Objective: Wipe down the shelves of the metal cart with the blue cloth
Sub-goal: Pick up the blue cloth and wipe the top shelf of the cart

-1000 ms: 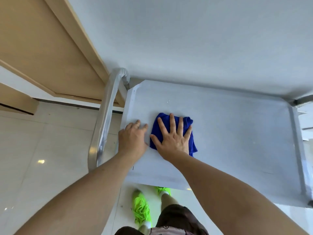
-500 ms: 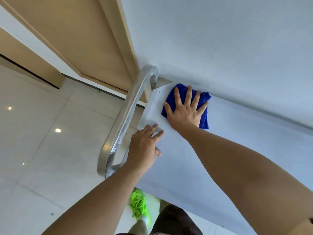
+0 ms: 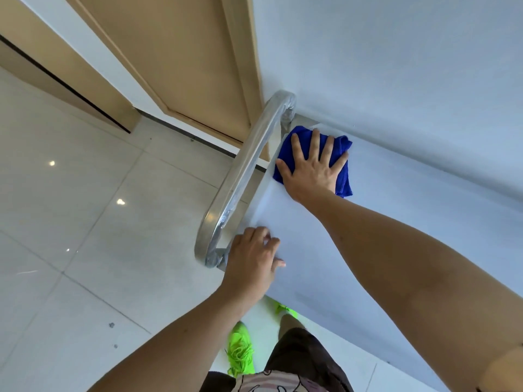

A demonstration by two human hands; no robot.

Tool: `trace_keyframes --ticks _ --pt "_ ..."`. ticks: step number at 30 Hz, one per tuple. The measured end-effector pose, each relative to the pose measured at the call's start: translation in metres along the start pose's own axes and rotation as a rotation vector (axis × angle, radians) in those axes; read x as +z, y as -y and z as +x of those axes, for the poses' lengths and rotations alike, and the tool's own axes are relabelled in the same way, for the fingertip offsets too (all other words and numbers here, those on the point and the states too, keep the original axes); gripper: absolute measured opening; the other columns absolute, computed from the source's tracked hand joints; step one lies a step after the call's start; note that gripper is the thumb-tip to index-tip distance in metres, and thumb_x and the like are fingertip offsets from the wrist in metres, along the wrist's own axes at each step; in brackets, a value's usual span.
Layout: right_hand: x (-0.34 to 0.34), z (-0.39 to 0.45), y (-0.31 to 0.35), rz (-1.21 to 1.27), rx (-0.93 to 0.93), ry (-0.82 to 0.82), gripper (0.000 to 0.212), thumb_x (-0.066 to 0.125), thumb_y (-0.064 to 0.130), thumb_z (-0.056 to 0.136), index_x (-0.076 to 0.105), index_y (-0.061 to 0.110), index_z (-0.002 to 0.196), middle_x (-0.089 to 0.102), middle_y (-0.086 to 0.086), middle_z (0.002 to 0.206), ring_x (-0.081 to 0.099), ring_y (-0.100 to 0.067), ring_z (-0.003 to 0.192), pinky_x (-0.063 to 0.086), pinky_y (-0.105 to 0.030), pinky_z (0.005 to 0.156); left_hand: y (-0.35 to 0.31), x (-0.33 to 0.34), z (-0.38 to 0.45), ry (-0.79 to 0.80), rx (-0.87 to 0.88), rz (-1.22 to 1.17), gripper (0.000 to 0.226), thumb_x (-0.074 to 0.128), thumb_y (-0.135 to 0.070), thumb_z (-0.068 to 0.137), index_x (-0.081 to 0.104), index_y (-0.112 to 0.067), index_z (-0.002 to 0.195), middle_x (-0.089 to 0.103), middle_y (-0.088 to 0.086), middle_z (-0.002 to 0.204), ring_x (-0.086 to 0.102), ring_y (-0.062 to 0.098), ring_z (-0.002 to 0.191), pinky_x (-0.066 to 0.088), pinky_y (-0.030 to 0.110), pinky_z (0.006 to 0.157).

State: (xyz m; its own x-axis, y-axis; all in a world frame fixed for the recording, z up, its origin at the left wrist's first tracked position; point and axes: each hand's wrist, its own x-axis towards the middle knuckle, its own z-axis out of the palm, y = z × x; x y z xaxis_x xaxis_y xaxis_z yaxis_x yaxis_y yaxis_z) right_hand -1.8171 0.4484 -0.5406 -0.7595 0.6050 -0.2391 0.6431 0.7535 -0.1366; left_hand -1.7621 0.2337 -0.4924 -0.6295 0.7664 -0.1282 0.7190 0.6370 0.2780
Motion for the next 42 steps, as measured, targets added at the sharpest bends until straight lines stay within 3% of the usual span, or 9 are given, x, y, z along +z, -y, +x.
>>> trace_keyframes --ticks 11,19,22,25,27,32,38,42 --pt "0.027 -0.122 0.044 0.041 -0.043 0.035 0.073 0.006 0.073 0.093 -0.006 0.039 0.156 -0.008 -0.007 0.167 -0.011 -0.04 0.15 -0.007 -0.071 0.112 0.036 -0.009 -0.08 0.095 0.103 -0.089 0.022 0.068 -0.023 0.083 0.064 -0.015 0.103 0.059 -0.002 0.109 0.055 0.021 0.105 0.047 0.034 0.085" --pt "0.052 -0.215 0.059 0.043 -0.044 0.007 0.071 0.007 0.077 0.092 0.002 0.044 0.155 0.001 -0.005 0.168 -0.007 -0.036 0.151 -0.004 -0.067 0.114 0.062 -0.003 -0.139 -0.023 0.019 -0.173 0.031 0.071 -0.008 0.08 0.068 -0.013 0.11 0.067 0.004 0.113 0.061 0.026 0.103 0.054 0.037 0.084" --pt "0.06 -0.245 0.062 0.008 -0.039 -0.026 0.069 0.014 0.076 0.093 0.01 0.045 0.154 0.01 -0.004 0.167 0.002 -0.036 0.151 0.004 -0.066 0.114 0.07 -0.001 -0.163 -0.034 0.0 -0.198 0.032 0.071 -0.008 0.08 0.068 -0.011 0.112 0.067 0.007 0.111 0.061 0.028 0.102 0.055 0.038 0.082" --pt "0.067 -0.269 0.059 -0.036 -0.064 -0.082 0.062 0.052 0.051 0.097 0.023 0.042 0.152 0.022 -0.005 0.163 0.014 -0.035 0.149 0.019 -0.065 0.113 0.078 0.005 -0.184 -0.02 0.008 -0.2 0.033 0.071 -0.008 0.08 0.067 -0.012 0.113 0.066 0.007 0.114 0.061 0.029 0.104 0.053 0.038 0.083" --pt "0.069 -0.281 0.056 -0.044 -0.056 -0.08 0.072 0.063 0.026 0.093 0.023 0.041 0.152 0.024 -0.004 0.162 0.014 -0.033 0.148 0.021 -0.06 0.114 0.082 0.008 -0.194 -0.004 0.013 -0.193 0.035 0.069 -0.01 0.082 0.066 -0.014 0.117 0.064 0.005 0.118 0.059 0.027 0.107 0.052 0.037 0.086" --pt "0.074 -0.316 0.056 0.027 -0.013 -0.12 0.088 0.067 0.0 0.076 0.034 0.035 0.15 0.029 -0.005 0.16 0.017 -0.033 0.147 0.024 -0.056 0.112 0.083 0.021 -0.21 0.058 -0.012 -0.192 0.04 0.062 -0.015 0.088 0.06 -0.015 0.128 0.06 0.006 0.125 0.053 0.027 0.115 0.049 0.037 0.092" --pt "0.1 -0.36 0.051 0.182 -0.078 -0.14 0.08 0.07 -0.013 0.066 0.057 0.021 0.138 0.051 -0.011 0.146 0.038 -0.042 0.14 0.041 -0.059 0.102 0.072 0.042 -0.211 0.087 -0.077 -0.236 0.042 0.061 -0.019 0.09 0.057 -0.014 0.132 0.056 0.007 0.131 0.049 0.028 0.121 0.044 0.037 0.098" --pt "0.124 -0.379 0.043 0.231 -0.072 -0.071 0.078 0.071 -0.012 0.066 0.059 0.02 0.135 0.056 -0.011 0.141 0.043 -0.043 0.134 0.043 -0.059 0.1 0.072 0.057 -0.212 0.085 -0.108 -0.221 0.042 0.062 -0.021 0.089 0.057 -0.014 0.13 0.056 0.009 0.131 0.048 0.029 0.12 0.045 0.039 0.097"
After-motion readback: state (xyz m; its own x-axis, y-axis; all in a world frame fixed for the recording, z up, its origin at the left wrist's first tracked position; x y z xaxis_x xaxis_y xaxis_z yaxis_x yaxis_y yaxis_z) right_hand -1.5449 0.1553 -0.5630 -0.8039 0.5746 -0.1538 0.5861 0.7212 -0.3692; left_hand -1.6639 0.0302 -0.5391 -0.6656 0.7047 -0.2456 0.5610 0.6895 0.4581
